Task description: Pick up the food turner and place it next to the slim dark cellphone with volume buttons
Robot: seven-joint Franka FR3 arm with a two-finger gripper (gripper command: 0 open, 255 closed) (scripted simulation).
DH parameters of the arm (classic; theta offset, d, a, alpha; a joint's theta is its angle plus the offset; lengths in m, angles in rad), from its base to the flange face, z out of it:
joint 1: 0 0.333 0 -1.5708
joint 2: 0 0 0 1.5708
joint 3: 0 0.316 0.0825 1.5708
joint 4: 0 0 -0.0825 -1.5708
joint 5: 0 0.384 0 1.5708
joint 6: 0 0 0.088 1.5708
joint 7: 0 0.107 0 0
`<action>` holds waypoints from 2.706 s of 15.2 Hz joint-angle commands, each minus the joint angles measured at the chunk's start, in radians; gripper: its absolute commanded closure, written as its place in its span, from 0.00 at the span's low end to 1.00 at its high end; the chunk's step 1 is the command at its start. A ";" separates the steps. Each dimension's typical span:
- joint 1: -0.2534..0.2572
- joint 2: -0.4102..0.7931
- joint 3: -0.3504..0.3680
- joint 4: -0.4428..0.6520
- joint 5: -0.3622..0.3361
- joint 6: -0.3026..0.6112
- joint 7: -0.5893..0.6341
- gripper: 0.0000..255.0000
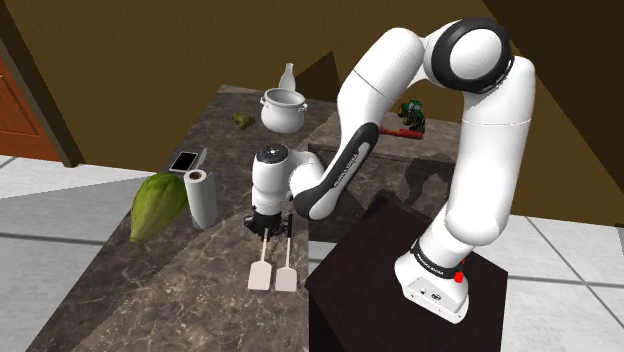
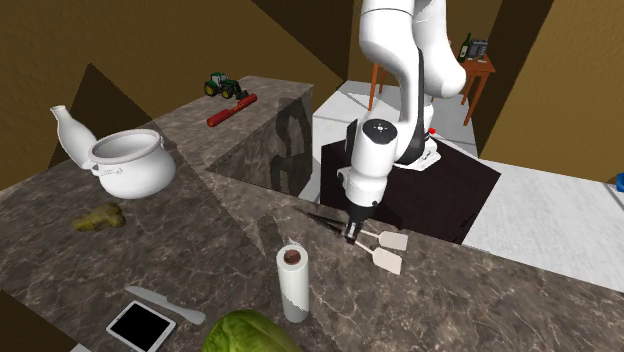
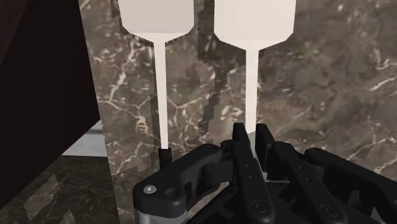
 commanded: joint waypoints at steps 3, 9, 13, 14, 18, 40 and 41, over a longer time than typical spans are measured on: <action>-0.043 -0.058 0.055 -0.016 0.072 -0.035 -0.056 1.00; -0.100 -0.115 0.107 -0.007 0.160 -0.086 -0.146 1.00; -0.137 -0.050 0.069 0.094 0.145 -0.125 -0.227 1.00; -0.145 -0.032 0.061 0.122 0.142 -0.136 -0.246 1.00; -0.172 0.042 0.030 0.244 0.134 -0.184 -0.324 1.00; -0.174 0.516 -0.076 1.020 0.130 -0.465 -0.643 1.00; -0.172 0.525 -0.079 1.022 0.128 -0.459 -0.641 1.00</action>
